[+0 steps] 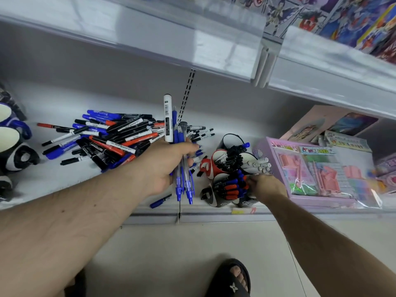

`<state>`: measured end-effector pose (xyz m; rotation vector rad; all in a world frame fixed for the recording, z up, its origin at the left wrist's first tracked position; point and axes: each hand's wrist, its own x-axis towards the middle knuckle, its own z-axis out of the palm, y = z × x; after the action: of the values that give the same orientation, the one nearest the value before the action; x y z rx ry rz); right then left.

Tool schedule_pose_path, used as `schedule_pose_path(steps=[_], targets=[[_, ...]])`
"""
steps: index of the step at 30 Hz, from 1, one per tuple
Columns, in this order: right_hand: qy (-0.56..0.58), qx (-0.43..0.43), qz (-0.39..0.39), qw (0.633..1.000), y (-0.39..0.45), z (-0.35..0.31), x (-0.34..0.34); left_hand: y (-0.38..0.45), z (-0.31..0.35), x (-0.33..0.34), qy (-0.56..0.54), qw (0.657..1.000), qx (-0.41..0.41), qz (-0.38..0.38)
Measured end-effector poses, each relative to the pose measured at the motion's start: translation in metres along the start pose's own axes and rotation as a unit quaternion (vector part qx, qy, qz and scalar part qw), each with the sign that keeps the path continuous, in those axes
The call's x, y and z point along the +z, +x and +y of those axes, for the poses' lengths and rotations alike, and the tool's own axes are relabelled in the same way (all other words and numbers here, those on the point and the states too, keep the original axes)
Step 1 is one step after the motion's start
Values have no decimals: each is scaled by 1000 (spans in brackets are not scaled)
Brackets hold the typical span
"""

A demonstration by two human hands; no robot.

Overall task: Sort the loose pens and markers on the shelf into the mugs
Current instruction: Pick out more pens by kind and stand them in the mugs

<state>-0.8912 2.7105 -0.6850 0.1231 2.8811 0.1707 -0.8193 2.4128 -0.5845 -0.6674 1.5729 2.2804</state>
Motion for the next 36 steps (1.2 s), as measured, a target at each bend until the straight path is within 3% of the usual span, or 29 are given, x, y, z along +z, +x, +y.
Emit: schedule_pose_path(steps=[3, 8, 12, 14, 16, 19, 22, 24, 29, 36], targets=[[-11, 15, 54, 998, -6, 4, -1, 0, 2, -1, -16, 1000, -12, -13], [11, 28, 19, 999, -13, 12, -2, -6, 6, -2, -60, 996, -36, -47], [171, 56, 86, 980, -30, -7, -33, -21, 14, -4, -152, 978, -53, -131], [302, 51, 120, 944, -45, -33, -58, -24, 17, -7, -175, 969, -44, -169], [459, 46, 105, 881, -73, -66, -85, -28, 21, -11, -188, 963, -36, -188], [619, 13, -4, 785, -129, -112, -115, -31, 26, -15, -220, 956, -20, -191], [672, -37, -110, 732, -175, -143, -129, -38, 30, -15, -239, 955, 16, -173], [670, -57, -126, 730, -188, -156, -130, -42, 31, -14, -250, 954, 26, -163], [641, -65, -61, 762, -191, -166, -122, -45, 29, -18, -192, 968, 56, -153], [571, -86, 48, 815, -189, -125, -125, -38, 40, -40, -166, 982, 93, 16]])
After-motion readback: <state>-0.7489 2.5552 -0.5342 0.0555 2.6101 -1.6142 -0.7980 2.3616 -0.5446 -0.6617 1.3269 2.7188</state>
